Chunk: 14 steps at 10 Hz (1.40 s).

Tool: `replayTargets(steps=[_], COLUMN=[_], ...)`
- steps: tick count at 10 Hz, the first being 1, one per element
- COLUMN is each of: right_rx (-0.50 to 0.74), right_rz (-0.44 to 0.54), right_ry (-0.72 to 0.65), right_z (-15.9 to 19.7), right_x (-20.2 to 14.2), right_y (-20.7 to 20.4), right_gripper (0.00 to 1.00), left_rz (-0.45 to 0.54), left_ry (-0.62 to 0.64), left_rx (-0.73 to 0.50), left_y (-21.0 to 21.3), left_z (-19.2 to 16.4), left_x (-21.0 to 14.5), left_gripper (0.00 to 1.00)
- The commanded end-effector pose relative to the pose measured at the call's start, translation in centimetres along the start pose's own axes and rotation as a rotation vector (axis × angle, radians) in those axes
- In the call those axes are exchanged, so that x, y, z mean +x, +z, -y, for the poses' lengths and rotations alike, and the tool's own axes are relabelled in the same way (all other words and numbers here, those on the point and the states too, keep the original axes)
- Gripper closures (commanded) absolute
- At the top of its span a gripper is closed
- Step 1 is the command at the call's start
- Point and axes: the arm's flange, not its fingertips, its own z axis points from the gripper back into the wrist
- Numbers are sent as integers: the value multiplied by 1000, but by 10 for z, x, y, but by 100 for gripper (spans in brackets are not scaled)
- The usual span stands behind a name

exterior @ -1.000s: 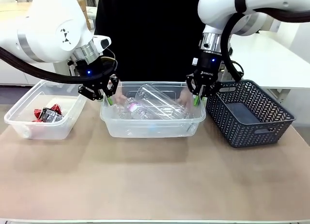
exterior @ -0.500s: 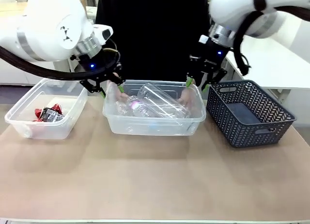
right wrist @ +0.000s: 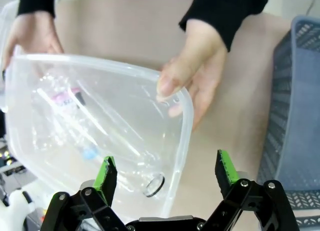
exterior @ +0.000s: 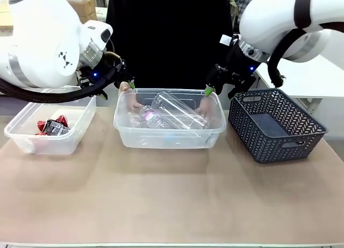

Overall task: Sort the waste into each basket.
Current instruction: Release the Organizing box you were holding.

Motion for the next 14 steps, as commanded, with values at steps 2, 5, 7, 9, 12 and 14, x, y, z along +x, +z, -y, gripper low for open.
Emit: replayTargets(steps=[2, 5, 7, 9, 12, 14], right_rx=[-6, -6, 1, 332, 767, 989], right_rz=[8, 8, 6, -24, -17, -5], right_ry=[-60, -60, -45, -69, -208, -331], right_z=[-1, -1, 0, 30, 46, 76], right_x=[8, 8, 4, -64, -142, -154], right_y=[3, 3, 2, 92, 177, 194], right_gripper=[0, 0, 3, 0, 0, 0], left_rz=[7, 7, 8, -162, -353, -87], left_ry=[-1, -1, -2, -50, -103, 126], left_rx=[-7, -7, -7, -42, -420, -939], left_y=[7, 7, 4, 61, 134, 168], left_z=[4, 4, 4, -5, -40, -97], left_x=[3, 3, 3, -6, -47, -52], left_gripper=[0, 0, 1, 0, 0, 0])
